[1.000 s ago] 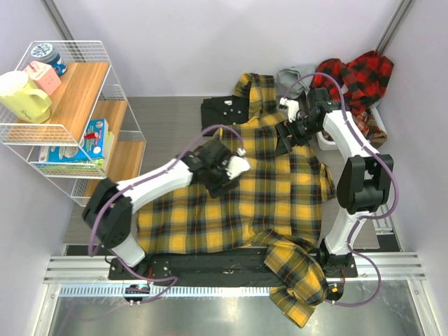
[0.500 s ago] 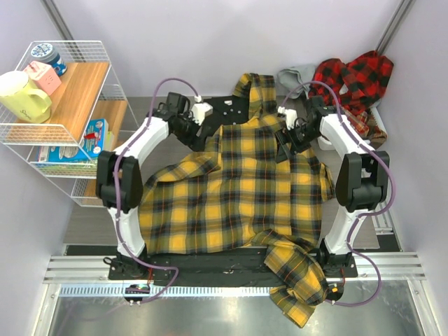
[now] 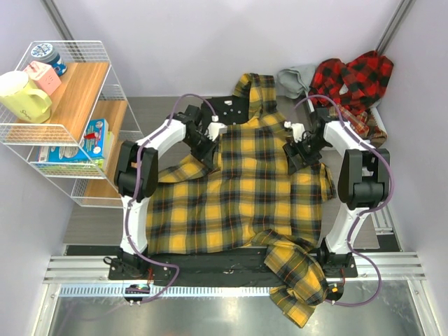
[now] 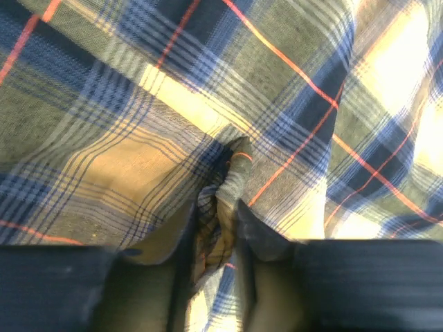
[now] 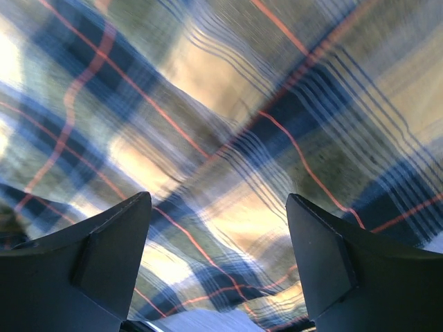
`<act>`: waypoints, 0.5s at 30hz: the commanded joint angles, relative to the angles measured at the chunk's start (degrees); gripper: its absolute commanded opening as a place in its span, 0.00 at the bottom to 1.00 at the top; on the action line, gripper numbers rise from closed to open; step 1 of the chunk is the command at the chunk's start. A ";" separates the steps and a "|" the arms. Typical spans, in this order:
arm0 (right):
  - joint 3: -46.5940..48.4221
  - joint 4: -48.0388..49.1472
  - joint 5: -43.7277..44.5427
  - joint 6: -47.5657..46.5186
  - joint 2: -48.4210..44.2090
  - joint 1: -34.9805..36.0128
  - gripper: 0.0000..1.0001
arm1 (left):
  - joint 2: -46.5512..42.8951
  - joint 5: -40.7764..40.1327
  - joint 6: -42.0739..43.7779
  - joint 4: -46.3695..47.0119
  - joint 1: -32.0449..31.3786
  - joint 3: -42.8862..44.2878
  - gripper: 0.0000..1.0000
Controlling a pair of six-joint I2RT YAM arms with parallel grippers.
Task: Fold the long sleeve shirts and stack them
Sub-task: Flatten the shirt out
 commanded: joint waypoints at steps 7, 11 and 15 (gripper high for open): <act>-5.38 5.01 9.75 -2.92 1.46 -2.00 0.81 | -15.39 -39.55 2.97 24.27 3.78 -9.80 0.00; -5.47 5.55 10.46 -2.40 1.29 -2.18 0.82 | -13.91 -56.31 12.44 42.40 6.85 -12.46 0.36; -4.50 5.55 10.54 -2.13 -0.73 -2.18 0.83 | -13.71 -57.40 11.59 43.30 8.53 -10.78 0.98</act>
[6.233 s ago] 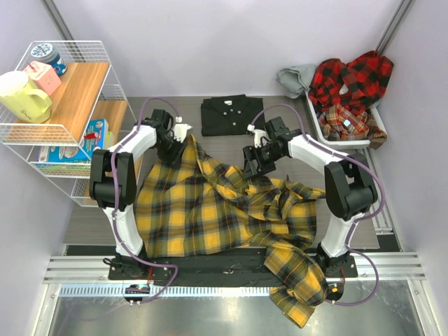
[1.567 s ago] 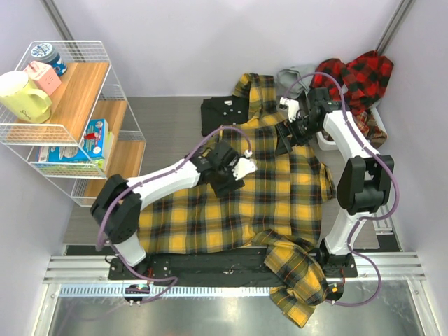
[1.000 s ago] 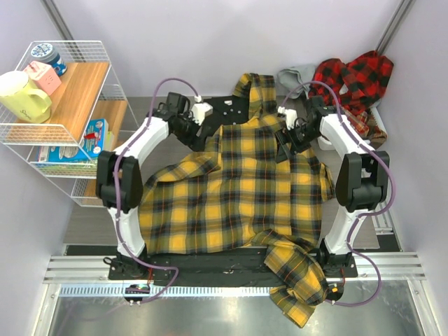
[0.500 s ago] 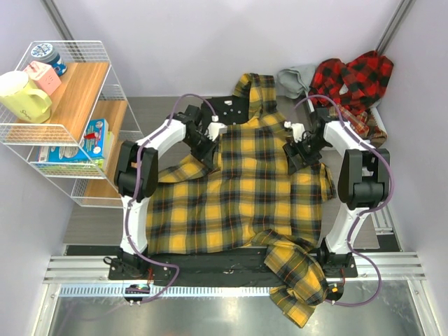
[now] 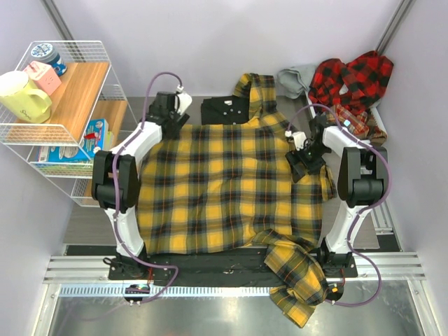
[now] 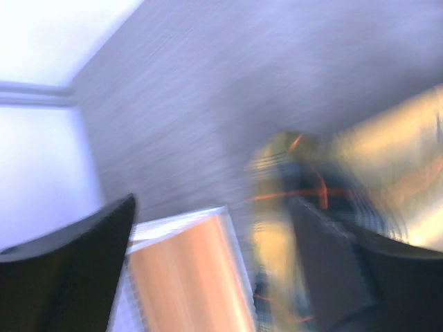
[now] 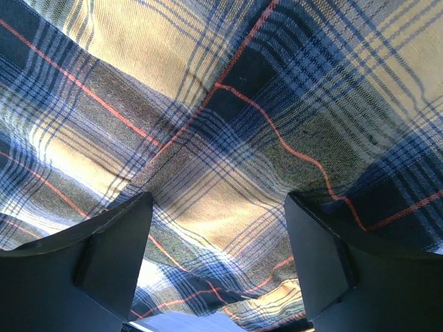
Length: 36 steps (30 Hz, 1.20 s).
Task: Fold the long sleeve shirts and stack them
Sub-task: Flatten the shirt out, then fold the shirt
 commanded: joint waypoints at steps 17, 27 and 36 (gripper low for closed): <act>-8.37 4.99 9.00 -5.48 -3.95 -0.21 0.77 | -4.02 20.27 -7.35 -13.37 0.66 -11.74 0.89; 4.09 5.22 -7.68 -1.54 -10.46 -0.83 0.80 | -5.68 29.92 -5.59 -20.93 3.30 -4.83 0.94; 14.46 46.01 -6.90 25.09 2.42 -0.39 0.59 | -4.11 33.45 -16.38 -7.05 5.58 2.58 0.99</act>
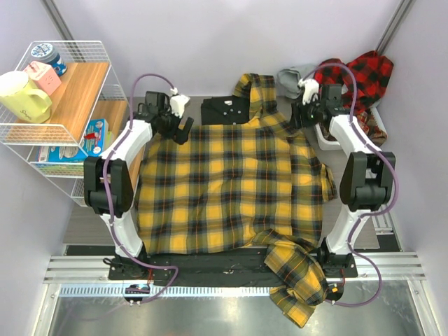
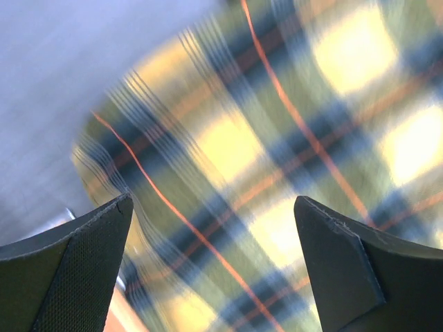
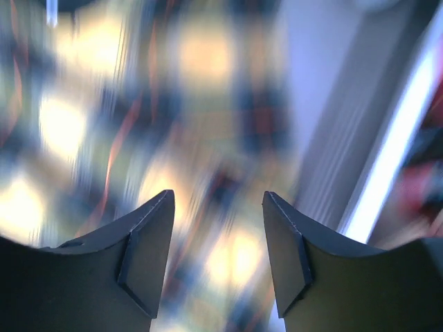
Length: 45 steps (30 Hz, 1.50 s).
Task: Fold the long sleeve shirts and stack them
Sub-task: Fold the shirt
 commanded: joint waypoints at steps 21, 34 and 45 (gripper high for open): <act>36.30 36.21 -6.06 22.68 38.79 3.08 0.59 | 13.40 8.63 -1.73 13.97 4.07 14.03 1.00; 43.68 38.32 -2.98 22.86 46.09 4.05 0.55 | 22.19 9.86 5.47 0.71 5.65 27.11 0.98; 34.54 40.79 -5.44 21.10 36.87 3.87 0.01 | 27.03 10.03 16.62 -5.24 6.00 32.04 0.88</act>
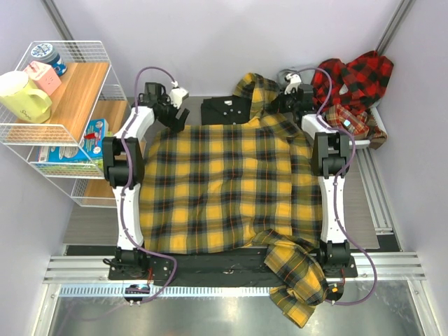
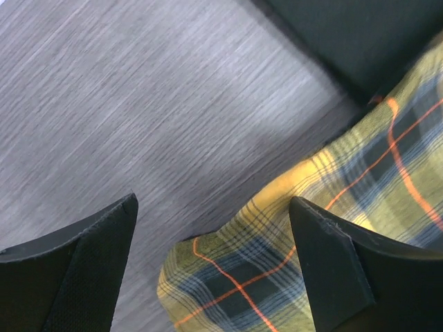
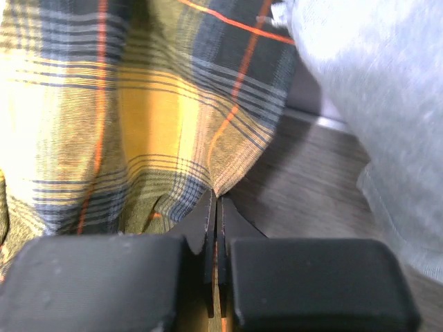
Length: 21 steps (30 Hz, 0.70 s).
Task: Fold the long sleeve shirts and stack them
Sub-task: Fold the shirt
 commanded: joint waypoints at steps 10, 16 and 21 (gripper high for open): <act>-0.19 2.95 -5.13 0.15 -14.67 0.00 0.01 | 5.74 1.87 24.59 -12.99 0.36 10.67 0.65; -0.01 1.81 -5.84 -0.90 -16.25 0.00 0.01 | 7.59 -1.39 27.49 -14.06 0.45 10.07 0.61; -0.45 0.14 -6.89 -0.91 -18.35 0.00 0.01 | 7.07 -0.17 27.93 -14.85 0.54 9.80 0.42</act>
